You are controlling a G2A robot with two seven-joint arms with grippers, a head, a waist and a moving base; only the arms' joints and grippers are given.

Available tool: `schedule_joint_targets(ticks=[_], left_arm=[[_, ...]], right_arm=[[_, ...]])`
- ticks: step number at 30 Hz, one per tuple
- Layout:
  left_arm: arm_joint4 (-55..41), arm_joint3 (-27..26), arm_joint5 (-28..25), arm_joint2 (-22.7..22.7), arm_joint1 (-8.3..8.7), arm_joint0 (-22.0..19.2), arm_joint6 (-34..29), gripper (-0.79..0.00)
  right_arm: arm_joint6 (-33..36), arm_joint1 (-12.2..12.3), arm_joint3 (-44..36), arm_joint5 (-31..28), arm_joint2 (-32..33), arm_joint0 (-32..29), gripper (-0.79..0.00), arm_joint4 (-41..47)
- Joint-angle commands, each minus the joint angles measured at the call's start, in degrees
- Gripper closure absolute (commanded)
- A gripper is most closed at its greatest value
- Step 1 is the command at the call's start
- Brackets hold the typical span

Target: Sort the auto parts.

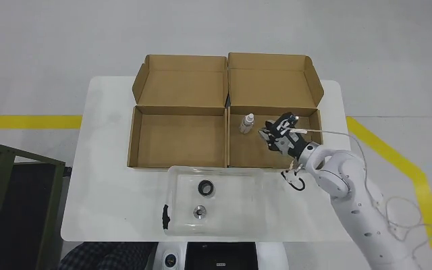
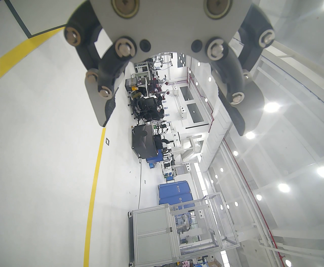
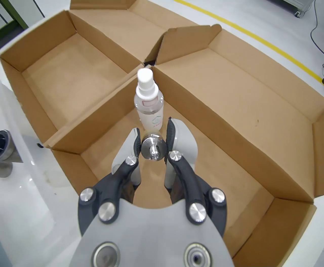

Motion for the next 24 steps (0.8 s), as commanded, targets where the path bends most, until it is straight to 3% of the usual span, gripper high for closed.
schedule_joint_targets(ticks=[1, 15, 16, 19, 21, 24], left_arm=[[0.0, 0.0, 0.0, 0.0, 0.00, 0.0, 0.0, -0.785], [0.0, 0.0, 0.0, 0.0, 0.00, 0.0, 0.0, -0.785], [0.0, 0.0, 0.0, 0.0, 0.00, 0.0, 0.0, -0.785], [0.0, 0.0, 0.0, 0.0, 0.00, 0.0, 0.0, -0.785], [0.0, 0.0, 0.0, 0.0, 0.00, 0.0, 0.0, -0.785], [0.0, 0.0, 0.0, 0.0, 0.00, 0.0, 0.0, -0.785]], right_arm=[[0.8, -0.2, 1.6, 0.2, -0.9, 1.3, 0.000, -0.6], [3.7, -2.0, 10.4, 3.1, -7.5, 9.0, 0.000, -4.2], [3.7, -2.0, 10.6, 3.3, -7.7, 9.2, -0.022, -4.5], [3.8, -2.3, 11.0, 3.7, -8.5, 9.6, -0.240, -5.6], [4.0, -2.4, 11.2, 3.9, -9.0, 9.7, -0.296, -6.1], [4.1, -2.7, 11.5, 4.3, -9.6, 10.0, -0.292, -6.5]])
